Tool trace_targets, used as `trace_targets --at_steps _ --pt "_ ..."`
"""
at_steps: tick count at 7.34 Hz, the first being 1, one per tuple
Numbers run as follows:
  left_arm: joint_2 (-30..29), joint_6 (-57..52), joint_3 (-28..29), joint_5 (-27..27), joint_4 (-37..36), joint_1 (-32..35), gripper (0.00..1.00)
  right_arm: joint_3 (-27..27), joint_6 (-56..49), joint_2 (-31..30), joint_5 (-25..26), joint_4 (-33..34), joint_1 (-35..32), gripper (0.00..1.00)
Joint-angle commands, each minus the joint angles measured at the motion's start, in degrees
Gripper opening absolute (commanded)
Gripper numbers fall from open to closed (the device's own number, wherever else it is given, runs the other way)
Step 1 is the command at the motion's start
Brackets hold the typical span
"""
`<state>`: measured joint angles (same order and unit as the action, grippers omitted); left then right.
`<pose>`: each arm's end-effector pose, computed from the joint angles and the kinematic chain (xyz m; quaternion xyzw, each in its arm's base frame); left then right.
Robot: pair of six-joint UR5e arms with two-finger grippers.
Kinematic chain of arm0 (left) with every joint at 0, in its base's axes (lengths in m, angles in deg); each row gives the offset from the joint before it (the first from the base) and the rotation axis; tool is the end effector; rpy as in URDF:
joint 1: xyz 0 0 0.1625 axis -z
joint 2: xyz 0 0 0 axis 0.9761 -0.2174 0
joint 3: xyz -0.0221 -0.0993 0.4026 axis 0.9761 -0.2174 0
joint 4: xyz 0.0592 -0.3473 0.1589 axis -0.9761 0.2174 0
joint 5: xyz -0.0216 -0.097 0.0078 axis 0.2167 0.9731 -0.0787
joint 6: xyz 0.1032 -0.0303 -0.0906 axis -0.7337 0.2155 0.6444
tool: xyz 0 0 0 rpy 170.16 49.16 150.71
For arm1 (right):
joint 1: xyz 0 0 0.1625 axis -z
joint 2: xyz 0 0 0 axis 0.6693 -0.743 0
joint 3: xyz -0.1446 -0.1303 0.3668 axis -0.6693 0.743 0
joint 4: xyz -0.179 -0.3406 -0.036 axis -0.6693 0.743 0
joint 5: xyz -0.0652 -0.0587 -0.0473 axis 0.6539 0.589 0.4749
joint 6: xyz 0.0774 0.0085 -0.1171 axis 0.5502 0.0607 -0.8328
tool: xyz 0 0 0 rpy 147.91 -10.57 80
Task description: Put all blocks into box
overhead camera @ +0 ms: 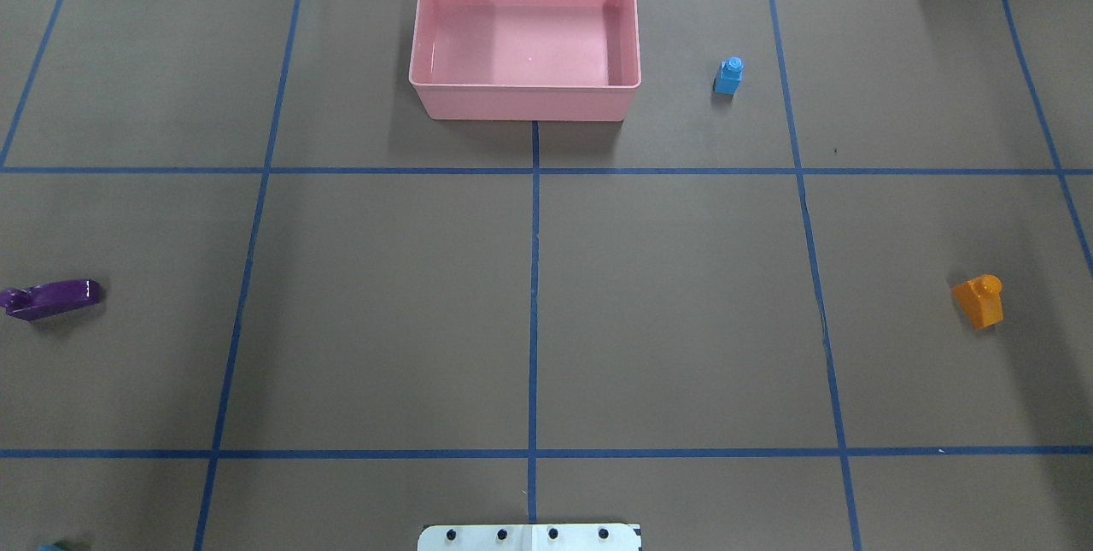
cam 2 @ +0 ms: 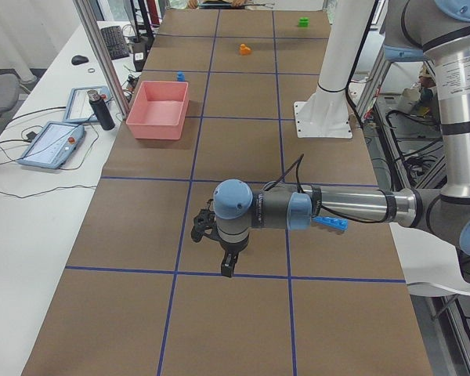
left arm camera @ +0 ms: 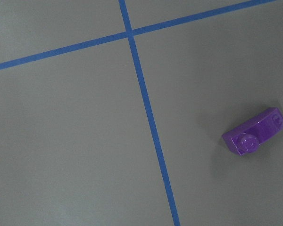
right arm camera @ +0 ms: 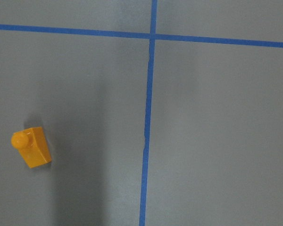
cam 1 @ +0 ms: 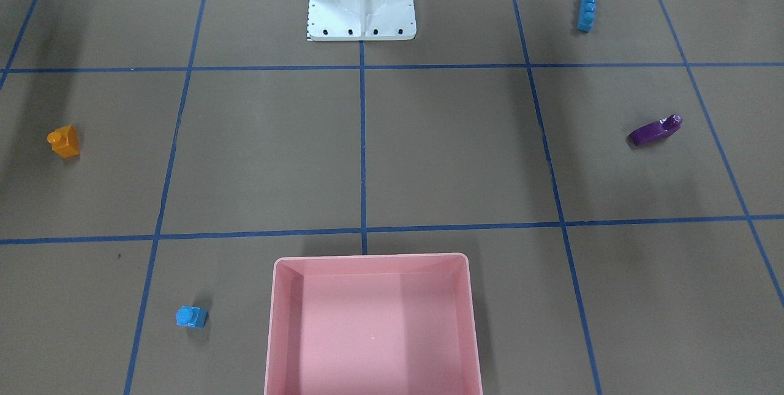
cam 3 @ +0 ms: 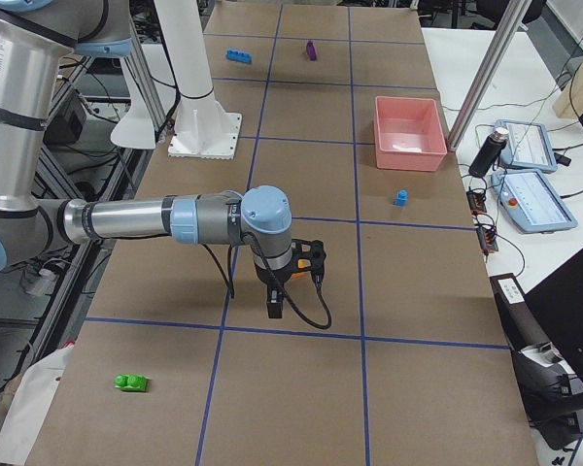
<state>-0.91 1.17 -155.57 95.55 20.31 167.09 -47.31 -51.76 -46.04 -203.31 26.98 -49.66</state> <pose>-0.0302 -0.3692 0.6469 0.0538 0.3856 0.1126 0.9142 0.0486 -0.3342 0.6128 0.0315 -0.3588 -0.0069 0.9328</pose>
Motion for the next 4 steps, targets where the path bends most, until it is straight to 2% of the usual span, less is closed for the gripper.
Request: trace_targets --at_steps 1,2,4 --pt "0.00 -0.13 0.00 -0.02 0.19 0.00 1.00 0.00 0.09 0.32 -0.20 -0.02 0.00 1.00" --pt "0.00 -0.13 -0.26 0.15 0.27 0.00 1.00 -0.09 0.00 0.58 -0.20 -0.02 0.00 1.00" --pt "0.00 -0.13 -0.62 0.15 0.28 0.00 1.00 0.08 0.70 0.76 -0.47 -7.97 2.10 1.00"
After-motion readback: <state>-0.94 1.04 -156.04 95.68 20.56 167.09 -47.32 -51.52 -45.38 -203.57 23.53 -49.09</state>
